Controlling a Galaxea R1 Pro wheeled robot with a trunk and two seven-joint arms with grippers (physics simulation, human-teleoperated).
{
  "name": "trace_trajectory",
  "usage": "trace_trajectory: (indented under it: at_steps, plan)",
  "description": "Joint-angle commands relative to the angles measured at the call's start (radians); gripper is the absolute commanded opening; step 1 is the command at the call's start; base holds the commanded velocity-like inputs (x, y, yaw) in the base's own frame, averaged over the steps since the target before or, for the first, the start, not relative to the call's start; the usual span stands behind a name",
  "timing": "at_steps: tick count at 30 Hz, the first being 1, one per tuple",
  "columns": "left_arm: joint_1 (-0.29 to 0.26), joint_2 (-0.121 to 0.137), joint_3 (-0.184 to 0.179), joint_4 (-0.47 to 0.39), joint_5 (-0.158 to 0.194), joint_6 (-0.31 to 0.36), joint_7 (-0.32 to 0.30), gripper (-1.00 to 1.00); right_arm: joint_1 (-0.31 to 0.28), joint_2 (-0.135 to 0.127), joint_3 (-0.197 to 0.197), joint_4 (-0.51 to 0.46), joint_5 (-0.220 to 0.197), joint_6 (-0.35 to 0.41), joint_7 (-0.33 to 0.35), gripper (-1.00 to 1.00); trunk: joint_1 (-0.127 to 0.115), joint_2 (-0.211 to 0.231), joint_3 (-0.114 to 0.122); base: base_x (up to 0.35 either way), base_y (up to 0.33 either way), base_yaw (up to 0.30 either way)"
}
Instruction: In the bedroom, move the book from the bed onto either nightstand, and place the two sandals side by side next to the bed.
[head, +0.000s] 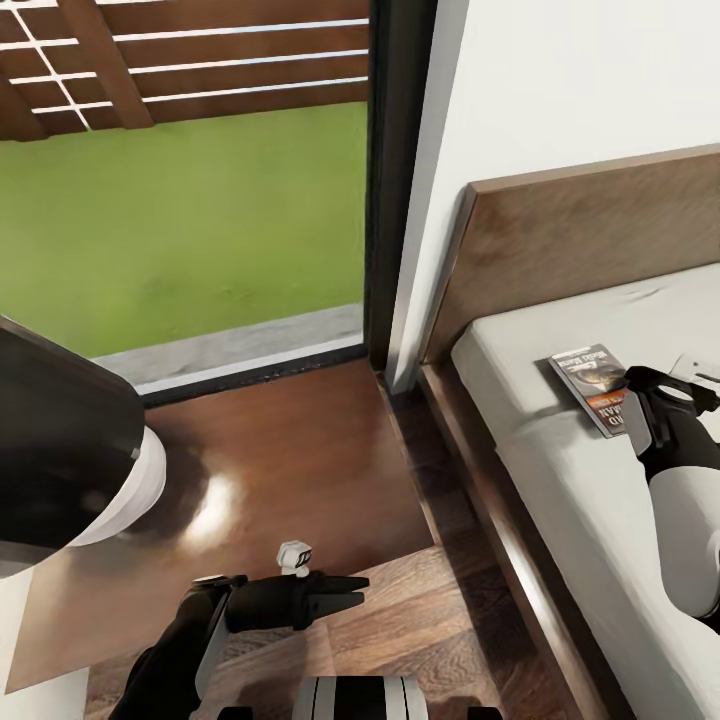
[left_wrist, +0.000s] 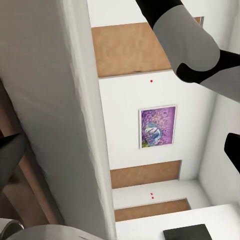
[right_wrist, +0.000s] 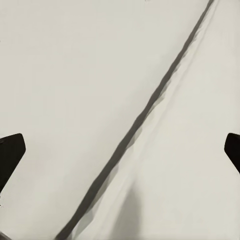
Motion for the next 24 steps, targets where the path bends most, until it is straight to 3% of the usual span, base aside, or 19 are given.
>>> trace_trajectory:
  at_steps: [1, 18, 24]
  plan:
    - [0.000, -0.001, 0.002, 0.000, -0.003, 0.011, -0.005, 1.00, 0.001, 0.000, 0.002, 0.032, -0.012, 0.005, -0.002, 1.00, 0.000, 0.000, -0.001, 0.000, 0.000, 0.000]
    - [0.000, -0.001, 0.002, 0.000, -0.003, 0.011, -0.005, 1.00, 0.001, 0.001, 0.003, 0.028, -0.013, 0.005, 0.004, 1.00, 0.000, 0.000, -0.001, 0.000, 0.000, 0.003]
    - [0.000, -0.001, 0.002, 0.000, -0.003, 0.011, -0.005, 1.00, 0.001, 0.002, 0.003, 0.028, -0.013, 0.006, 0.004, 1.00, 0.000, 0.000, 0.000, 0.000, 0.000, 0.207]
